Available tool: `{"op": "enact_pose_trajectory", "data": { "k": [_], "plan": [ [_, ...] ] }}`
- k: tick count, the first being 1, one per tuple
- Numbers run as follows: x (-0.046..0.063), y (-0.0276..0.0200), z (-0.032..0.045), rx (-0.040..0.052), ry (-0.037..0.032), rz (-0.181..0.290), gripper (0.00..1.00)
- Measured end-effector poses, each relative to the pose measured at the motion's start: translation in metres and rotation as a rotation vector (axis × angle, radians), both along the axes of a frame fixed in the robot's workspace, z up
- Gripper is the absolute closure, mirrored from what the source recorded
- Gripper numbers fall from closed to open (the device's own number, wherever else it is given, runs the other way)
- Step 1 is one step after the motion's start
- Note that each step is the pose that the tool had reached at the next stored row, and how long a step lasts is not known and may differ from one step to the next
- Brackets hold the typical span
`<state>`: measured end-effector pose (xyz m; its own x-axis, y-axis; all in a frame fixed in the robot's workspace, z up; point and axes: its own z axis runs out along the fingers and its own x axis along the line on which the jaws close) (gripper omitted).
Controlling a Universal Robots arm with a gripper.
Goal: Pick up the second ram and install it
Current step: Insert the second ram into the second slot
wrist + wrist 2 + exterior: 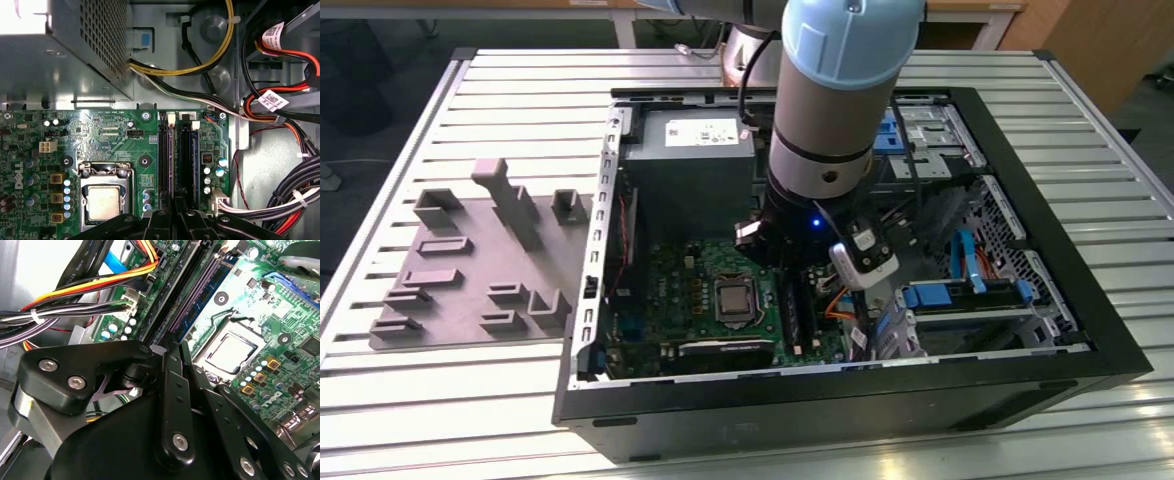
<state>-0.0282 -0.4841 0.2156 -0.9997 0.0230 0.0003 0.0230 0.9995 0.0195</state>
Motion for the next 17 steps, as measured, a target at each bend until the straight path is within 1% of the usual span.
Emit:
{"op": "enact_pose_trajectory", "data": {
  "k": [4, 7, 9, 17],
  "plan": [
    [0.0, 0.0001, -0.0002, 0.0012, -0.0003, 0.0, 0.86],
    [0.0001, 0.0004, 0.0029, 0.0052, -0.001, 0.0, 0.86],
    [0.0, 0.0001, 0.0051, 0.0043, -0.0003, 0.0, 0.86],
    [0.0002, 0.0001, 0.0031, 0.0045, -0.0003, 0.0, 0.86]
  ]
}}
